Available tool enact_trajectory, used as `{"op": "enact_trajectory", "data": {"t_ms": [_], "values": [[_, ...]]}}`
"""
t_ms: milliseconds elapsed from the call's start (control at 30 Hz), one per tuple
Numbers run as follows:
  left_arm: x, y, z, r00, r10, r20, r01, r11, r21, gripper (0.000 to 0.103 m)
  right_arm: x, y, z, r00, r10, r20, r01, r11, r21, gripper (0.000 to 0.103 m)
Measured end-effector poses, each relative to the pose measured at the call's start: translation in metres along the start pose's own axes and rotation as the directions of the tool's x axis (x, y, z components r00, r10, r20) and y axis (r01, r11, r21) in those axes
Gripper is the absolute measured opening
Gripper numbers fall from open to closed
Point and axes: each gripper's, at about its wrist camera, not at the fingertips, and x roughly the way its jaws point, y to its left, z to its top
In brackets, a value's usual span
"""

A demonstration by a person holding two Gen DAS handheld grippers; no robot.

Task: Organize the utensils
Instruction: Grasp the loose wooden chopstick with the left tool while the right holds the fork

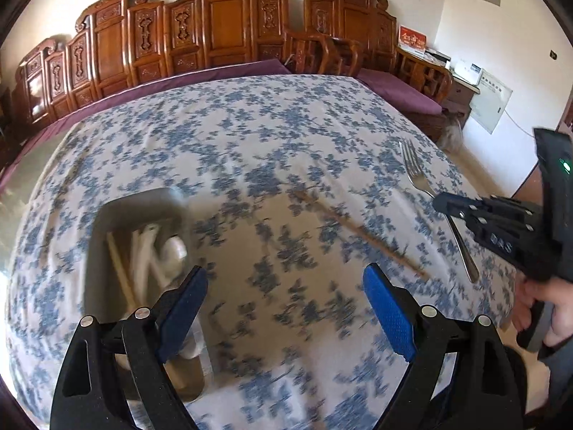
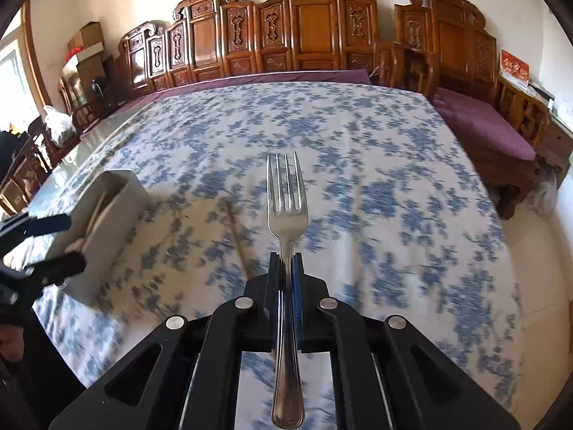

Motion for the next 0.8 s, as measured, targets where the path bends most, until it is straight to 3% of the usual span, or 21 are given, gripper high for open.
{"op": "enact_trajectory", "data": {"t_ms": [433,567,633,700,800], "values": [[0.085,-0.067,0.029,0.998,-0.006,-0.067,0.005,1.0,-0.015,0.083,0.016,-0.055,-0.028,0.997,-0.047,-0.063,0.051,0.996,0.066,0.008],[0.11,-0.08,0.03,0.993,-0.004,-0.116,0.003,1.0,-0.012,0.069,0.02,-0.061,-0.032,0.996,-0.046,-0.076,0.052,0.995,0.082,0.008],[0.12,-0.084,0.03,0.99,-0.001,-0.144,-0.001,1.0,-0.01,0.055,0.021,-0.063,-0.032,0.996,-0.046,-0.079,0.052,0.995,0.089,0.008],[0.127,-0.086,0.028,0.987,0.007,-0.159,-0.008,1.0,-0.007,0.053,0.022,-0.063,-0.033,0.996,-0.045,-0.08,0.052,0.995,0.09,0.008],[0.133,-0.087,0.023,0.984,0.033,-0.176,-0.032,0.999,0.008,0.039,0.022,-0.062,-0.033,0.996,-0.043,-0.077,0.05,0.995,0.089,0.008]]}}
